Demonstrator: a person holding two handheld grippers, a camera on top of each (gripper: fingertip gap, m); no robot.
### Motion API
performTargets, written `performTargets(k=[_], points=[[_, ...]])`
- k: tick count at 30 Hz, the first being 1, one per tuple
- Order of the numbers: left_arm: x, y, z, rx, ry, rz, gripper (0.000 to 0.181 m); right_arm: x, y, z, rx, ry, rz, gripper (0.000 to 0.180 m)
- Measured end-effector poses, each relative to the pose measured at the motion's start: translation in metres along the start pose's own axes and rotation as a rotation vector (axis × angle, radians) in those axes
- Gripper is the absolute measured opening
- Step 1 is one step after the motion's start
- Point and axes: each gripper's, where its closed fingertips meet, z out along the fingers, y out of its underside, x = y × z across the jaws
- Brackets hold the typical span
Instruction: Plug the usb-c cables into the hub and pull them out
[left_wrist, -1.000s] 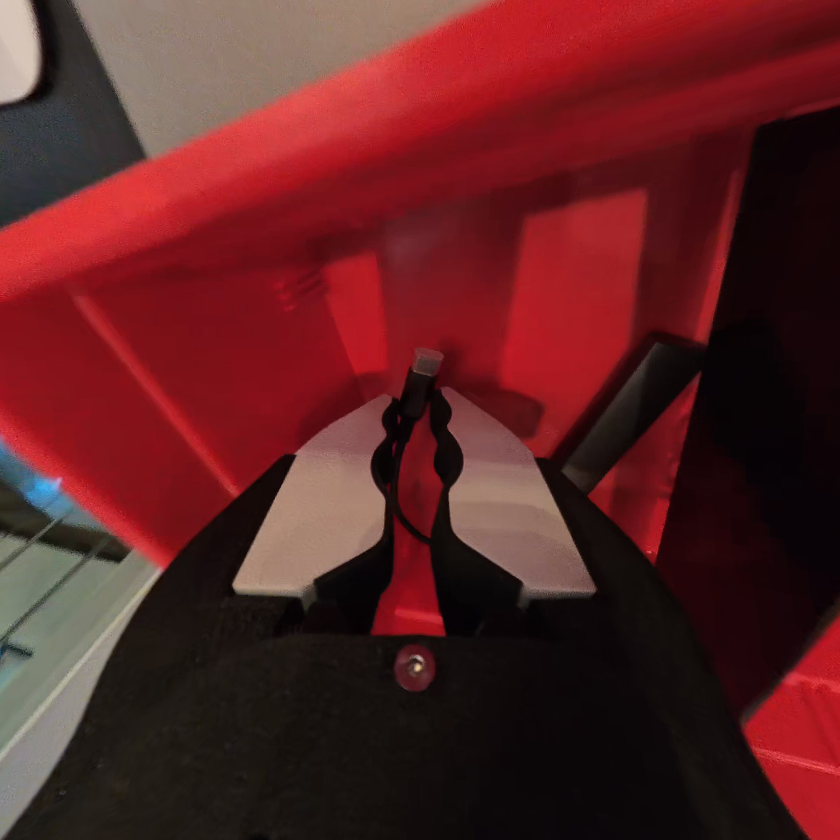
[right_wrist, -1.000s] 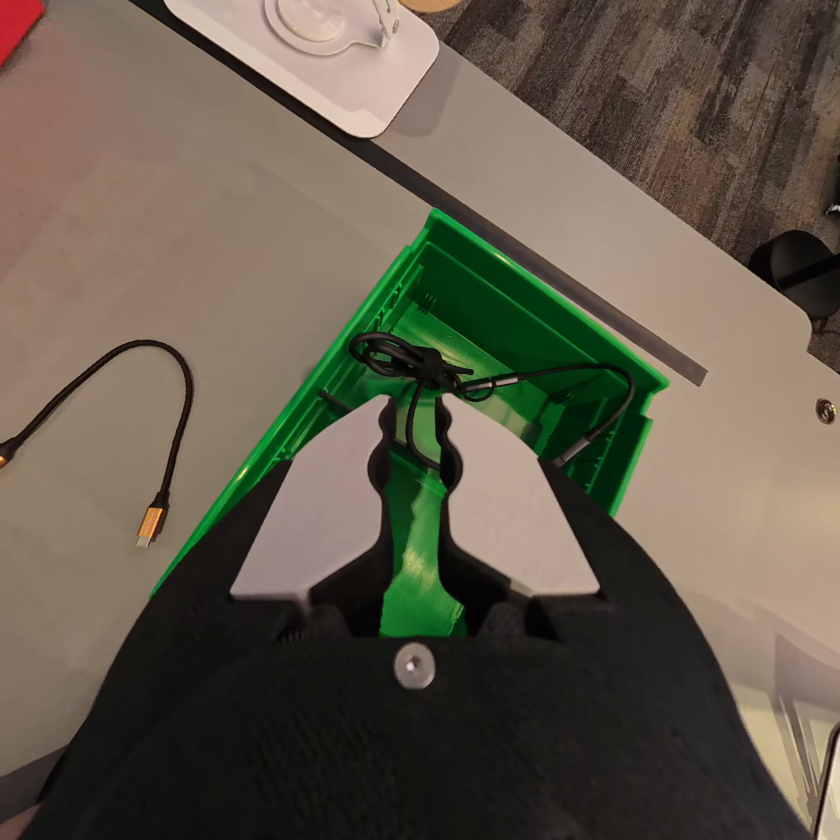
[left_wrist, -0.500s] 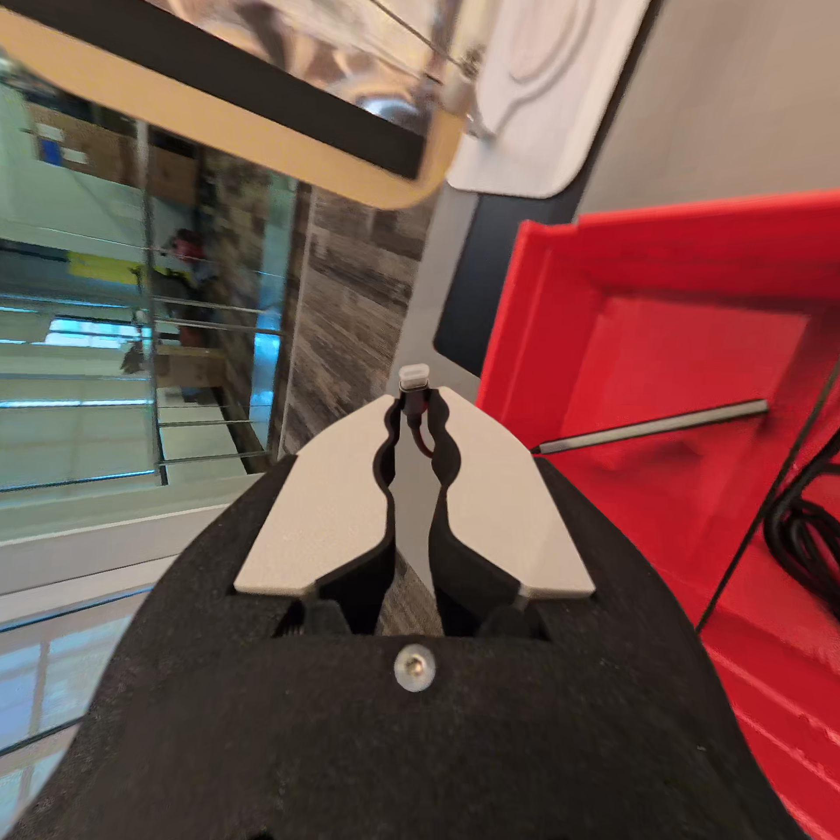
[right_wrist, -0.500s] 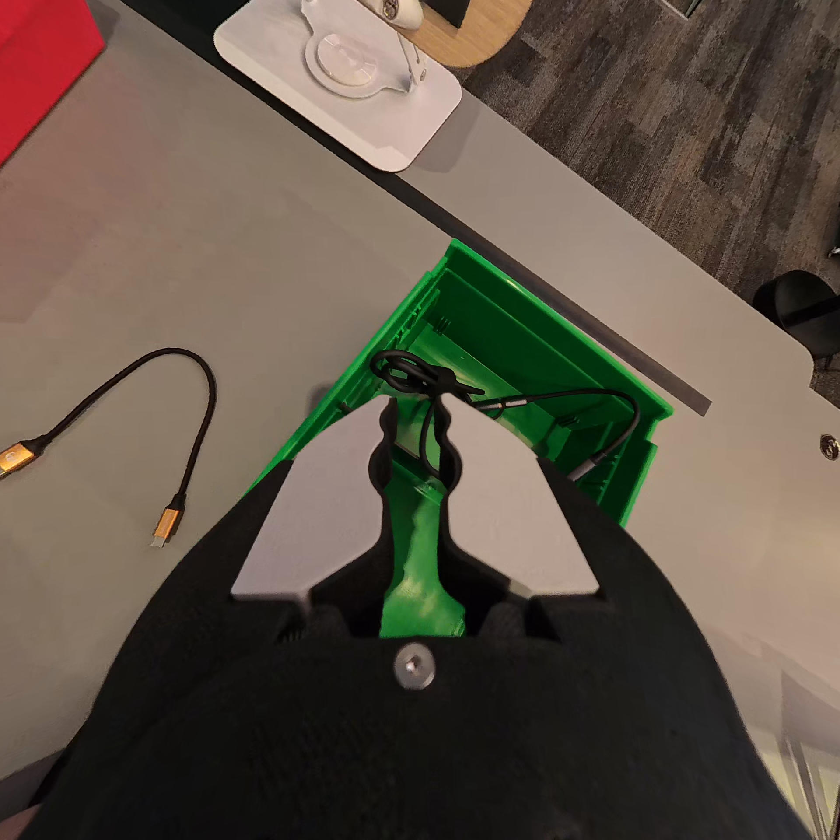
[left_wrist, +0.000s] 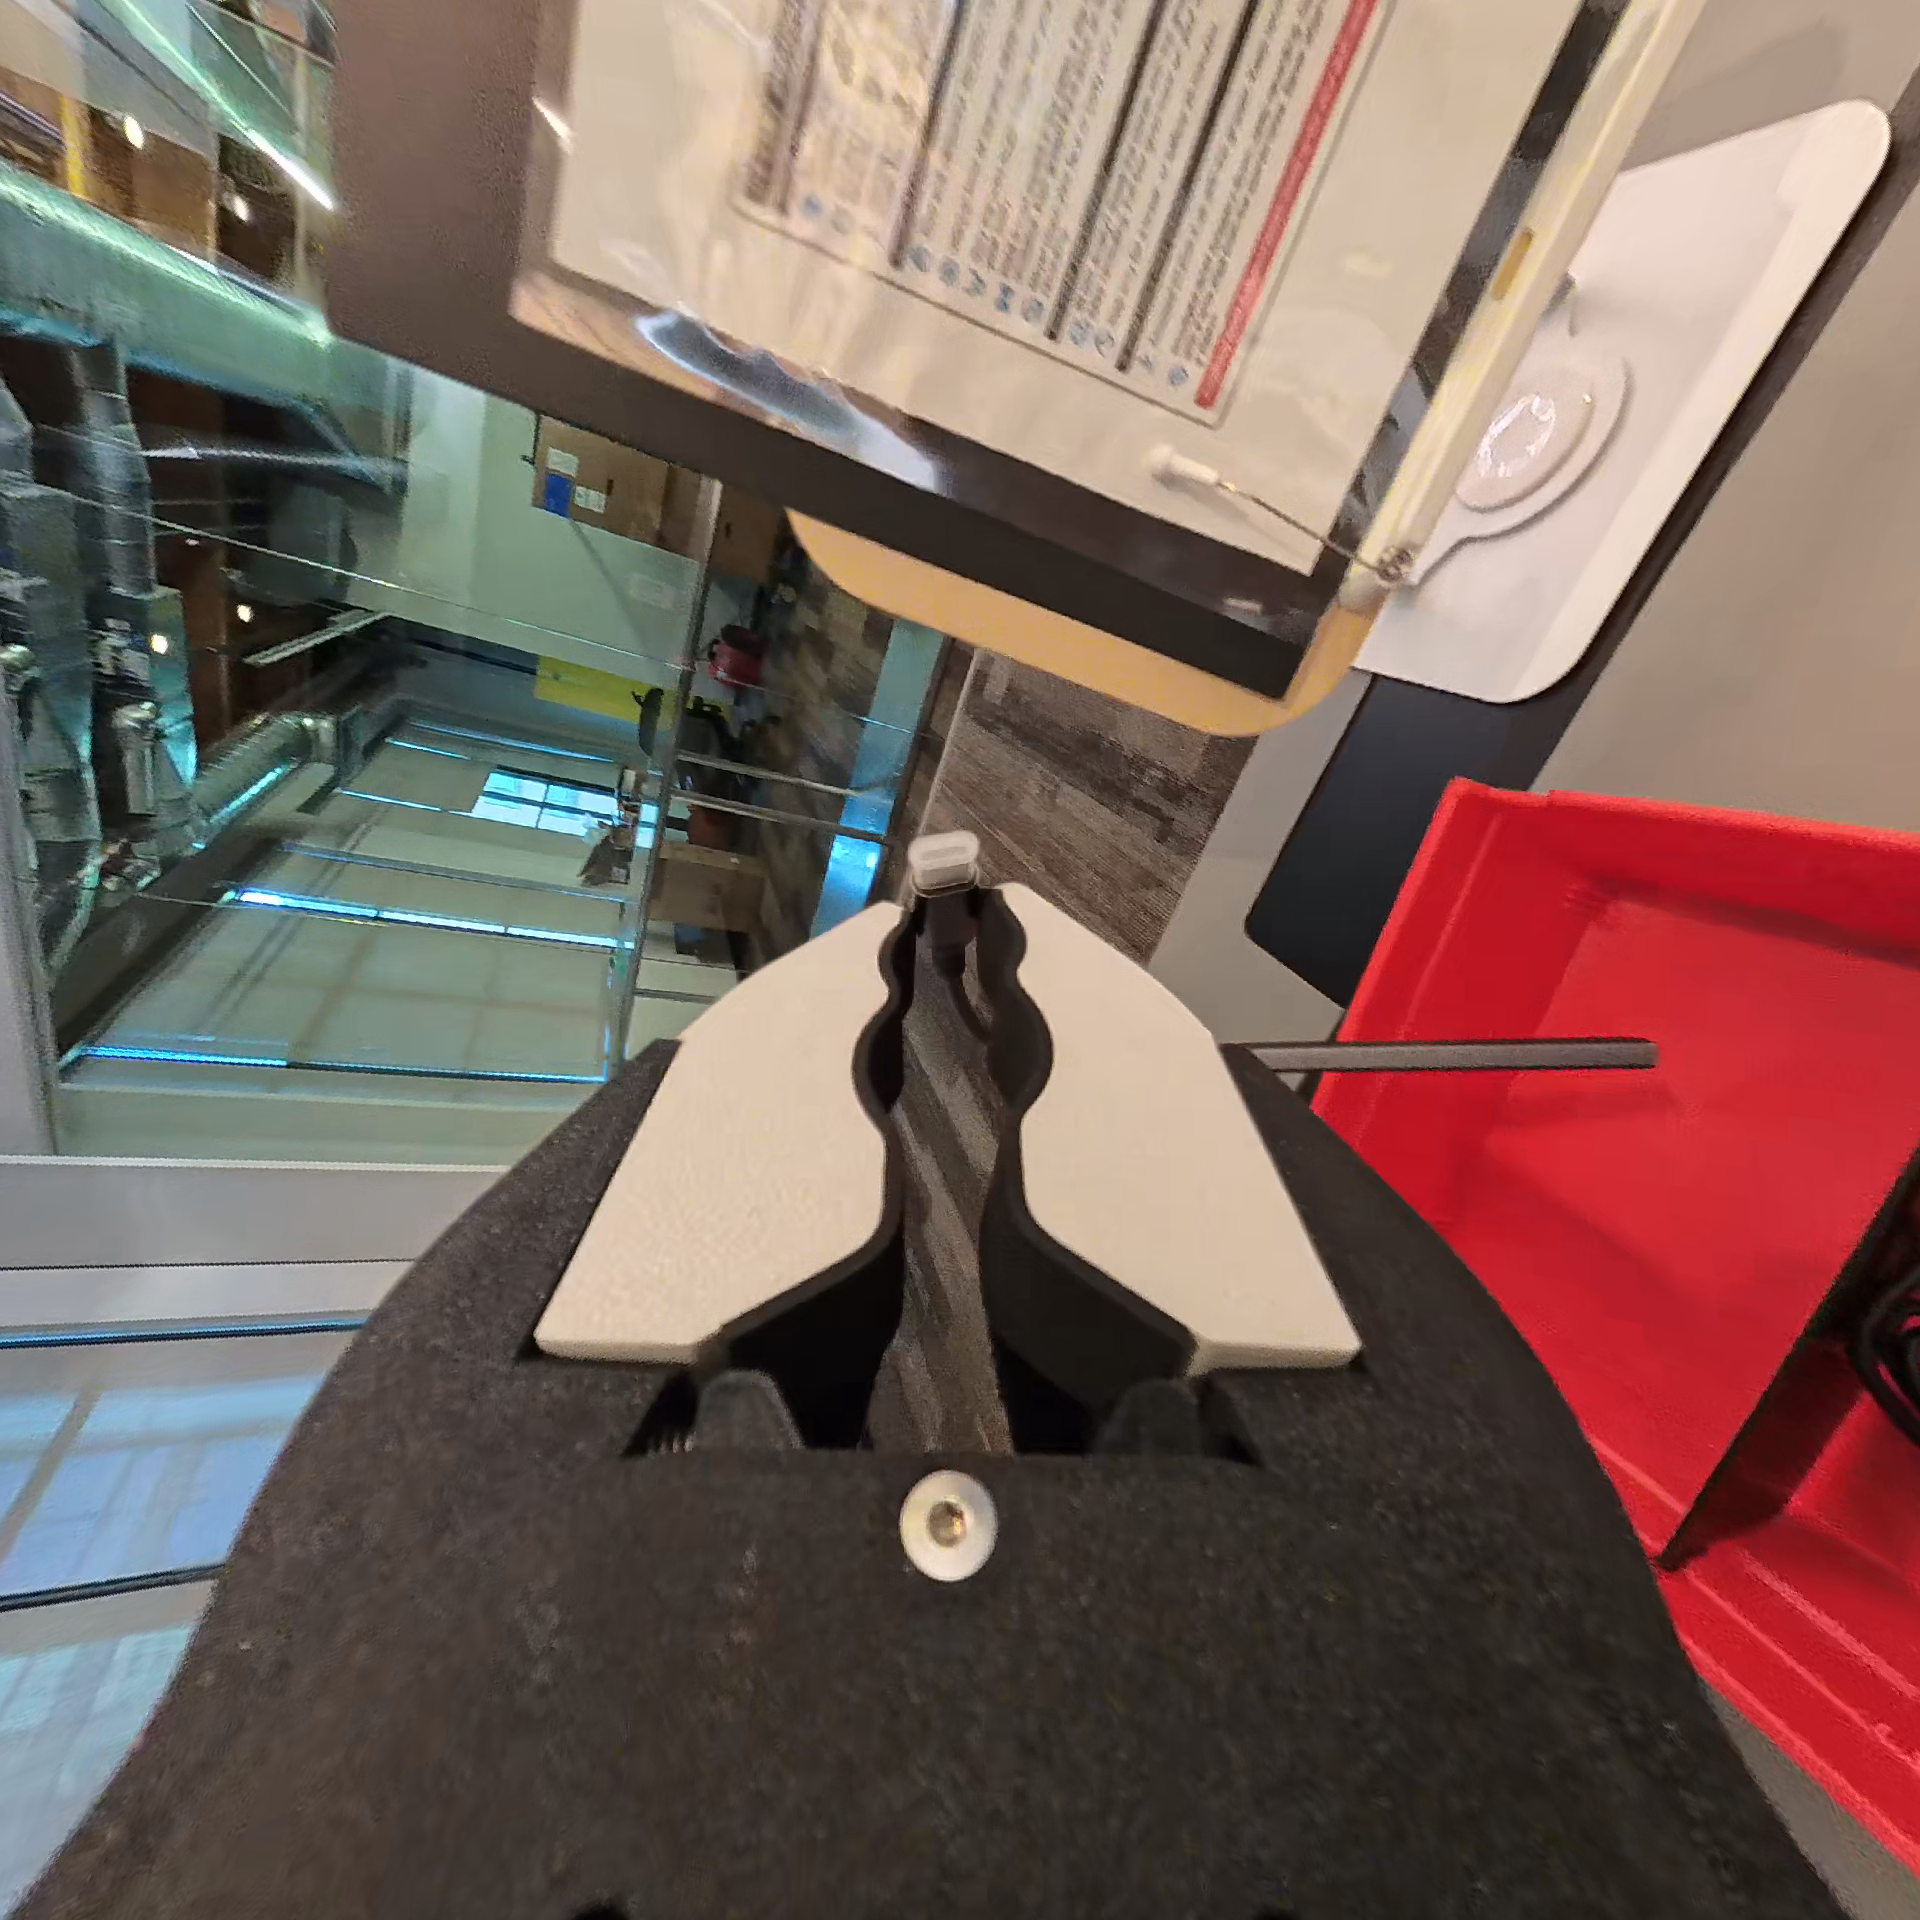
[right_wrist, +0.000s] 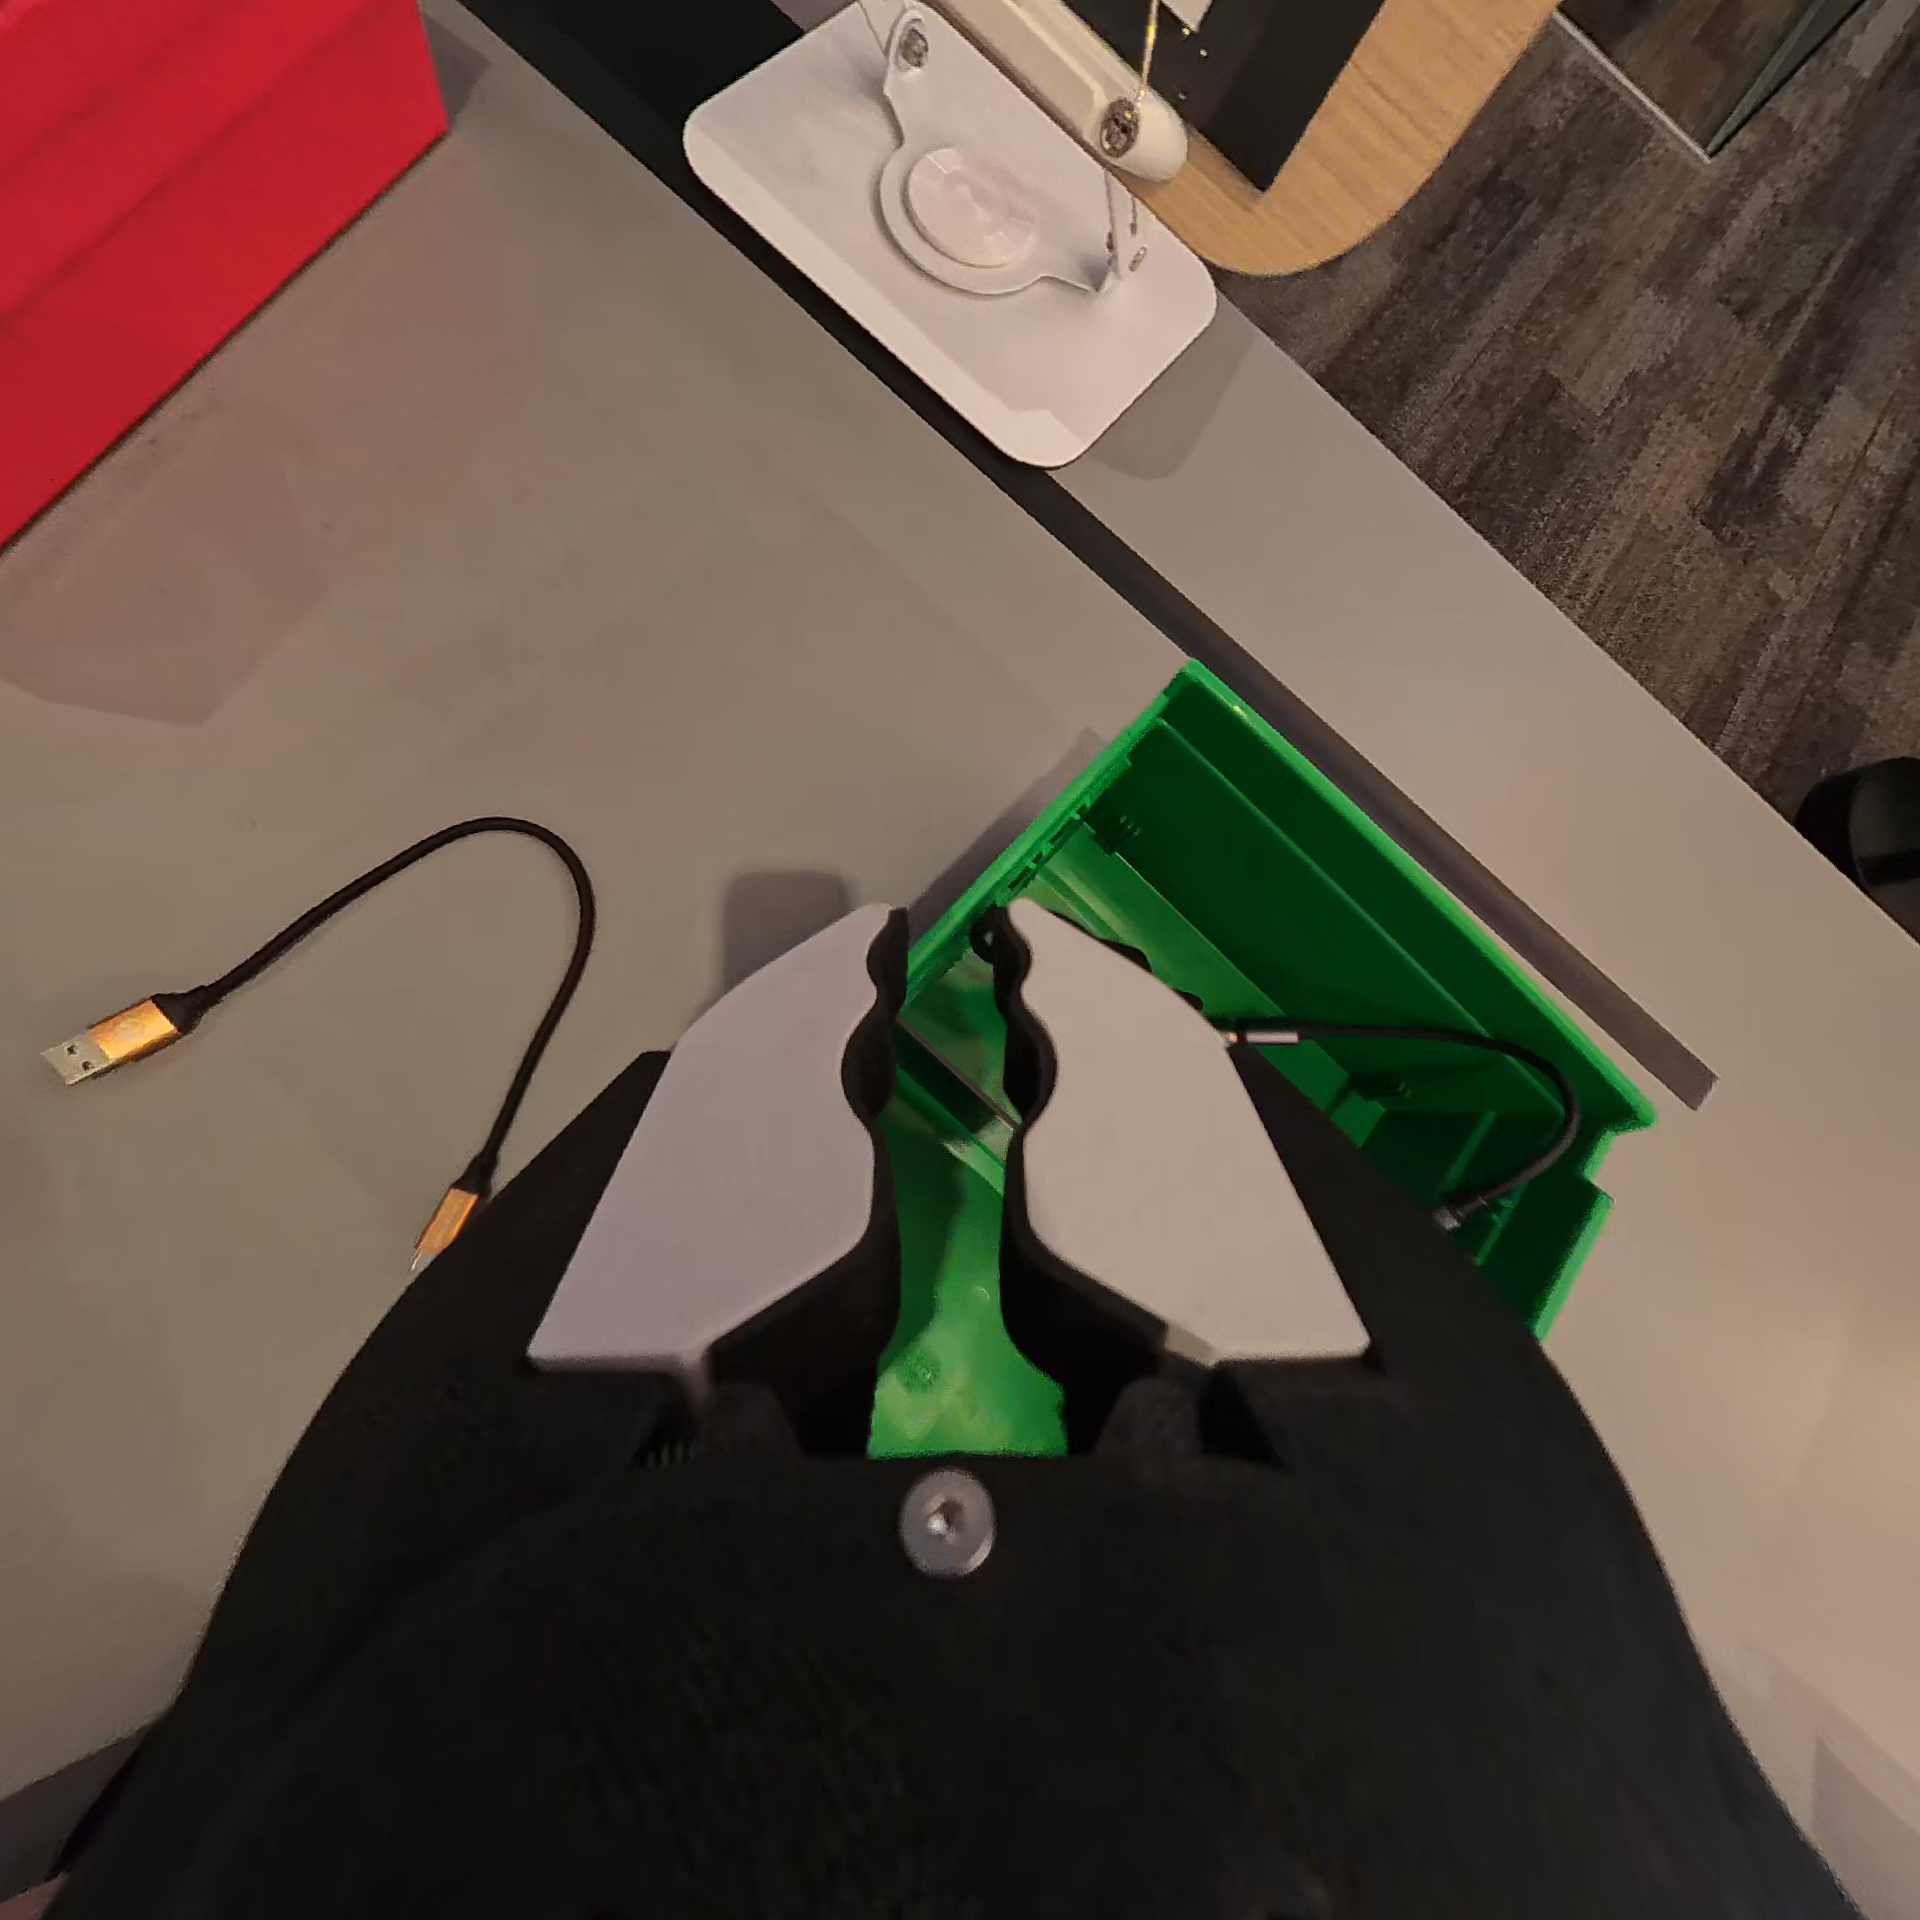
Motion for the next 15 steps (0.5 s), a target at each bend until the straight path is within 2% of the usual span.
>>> performTargets(k=[1,5,8,11,15], points=[[-0.007,-0.006,-0.005,0.007,-0.011,0.002,0.011,-0.002,-0.002,0.001,0.005,-0.006,-0.002,0.017],[-0.033,-0.038,-0.032,0.054,-0.035,0.011,0.011,-0.012,-0.018,0.004,0.067,-0.032,-0.021,0.018],[-0.042,-0.070,-0.054,0.100,-0.038,0.021,0.011,-0.029,-0.050,0.005,0.206,-0.090,-0.022,0.020],[-0.039,-0.106,-0.076,0.136,-0.052,0.058,0.011,-0.063,-0.096,0.000,0.411,-0.197,0.024,0.031],[-0.017,-0.156,-0.099,0.186,-0.048,0.121,0.011,-0.118,-0.138,-0.001,0.562,-0.270,0.035,0.060]])
